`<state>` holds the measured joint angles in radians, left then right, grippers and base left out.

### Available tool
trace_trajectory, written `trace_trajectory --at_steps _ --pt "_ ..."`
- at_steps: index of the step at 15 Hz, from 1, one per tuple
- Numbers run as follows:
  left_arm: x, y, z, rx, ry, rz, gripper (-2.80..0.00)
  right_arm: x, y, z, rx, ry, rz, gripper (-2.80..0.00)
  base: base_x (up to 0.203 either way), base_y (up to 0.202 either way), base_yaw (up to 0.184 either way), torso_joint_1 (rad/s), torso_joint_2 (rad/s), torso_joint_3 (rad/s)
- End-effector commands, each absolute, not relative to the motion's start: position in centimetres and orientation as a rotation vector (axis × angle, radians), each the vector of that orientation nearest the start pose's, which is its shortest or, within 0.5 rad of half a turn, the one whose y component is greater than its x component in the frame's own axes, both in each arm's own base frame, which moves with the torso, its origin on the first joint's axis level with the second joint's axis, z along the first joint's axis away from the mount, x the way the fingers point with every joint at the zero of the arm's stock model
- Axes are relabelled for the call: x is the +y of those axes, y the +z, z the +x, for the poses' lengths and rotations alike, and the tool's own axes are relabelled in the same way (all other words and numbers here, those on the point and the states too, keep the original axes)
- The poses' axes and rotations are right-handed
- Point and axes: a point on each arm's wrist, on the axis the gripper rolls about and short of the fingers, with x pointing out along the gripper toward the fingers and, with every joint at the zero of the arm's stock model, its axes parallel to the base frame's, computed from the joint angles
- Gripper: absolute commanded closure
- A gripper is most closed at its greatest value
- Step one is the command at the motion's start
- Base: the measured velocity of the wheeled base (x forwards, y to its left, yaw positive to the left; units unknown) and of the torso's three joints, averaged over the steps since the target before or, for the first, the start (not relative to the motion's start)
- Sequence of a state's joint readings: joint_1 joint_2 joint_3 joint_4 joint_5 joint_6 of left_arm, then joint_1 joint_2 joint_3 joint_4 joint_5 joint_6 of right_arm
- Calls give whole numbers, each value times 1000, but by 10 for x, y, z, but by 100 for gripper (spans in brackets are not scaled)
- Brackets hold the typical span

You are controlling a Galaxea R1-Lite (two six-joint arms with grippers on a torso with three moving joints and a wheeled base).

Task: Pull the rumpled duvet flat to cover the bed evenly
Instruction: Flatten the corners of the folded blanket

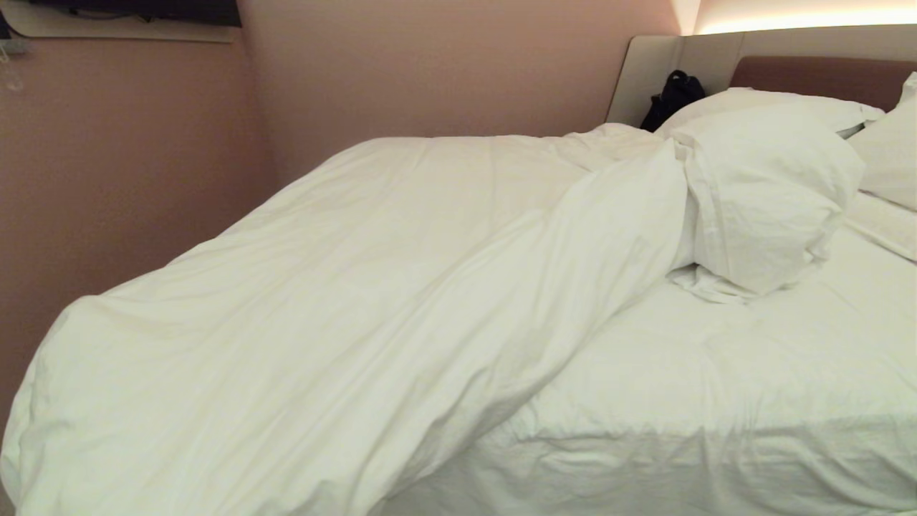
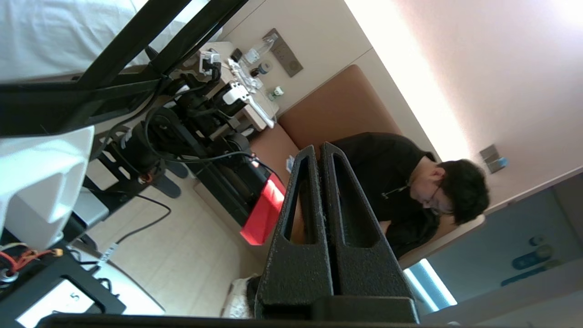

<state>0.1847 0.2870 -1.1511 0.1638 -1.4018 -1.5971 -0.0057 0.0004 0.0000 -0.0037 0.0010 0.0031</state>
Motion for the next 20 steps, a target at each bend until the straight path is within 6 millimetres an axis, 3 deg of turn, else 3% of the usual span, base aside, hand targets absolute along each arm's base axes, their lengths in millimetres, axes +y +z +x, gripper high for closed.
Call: trace_trajectory --at_steps 1,4,14,20 --pt "-53 321 -161 482 -1212 -842 0 0 76 -23 -5 -5 3 0 0 0 0 0 0 0" --pt "-55 322 -161 418 -1186 -843 0 0 76 -23 -5 -5 3 0 0 0 0 0 0 0" --pt "-49 331 -158 -100 -877 -1088 0 0 76 -23 -5 -5 3 0 0 0 0 0 0 0" --pt "-43 332 -155 -376 -657 -1013 0 0 76 -23 -5 -5 3 0 0 0 0 0 0 0"
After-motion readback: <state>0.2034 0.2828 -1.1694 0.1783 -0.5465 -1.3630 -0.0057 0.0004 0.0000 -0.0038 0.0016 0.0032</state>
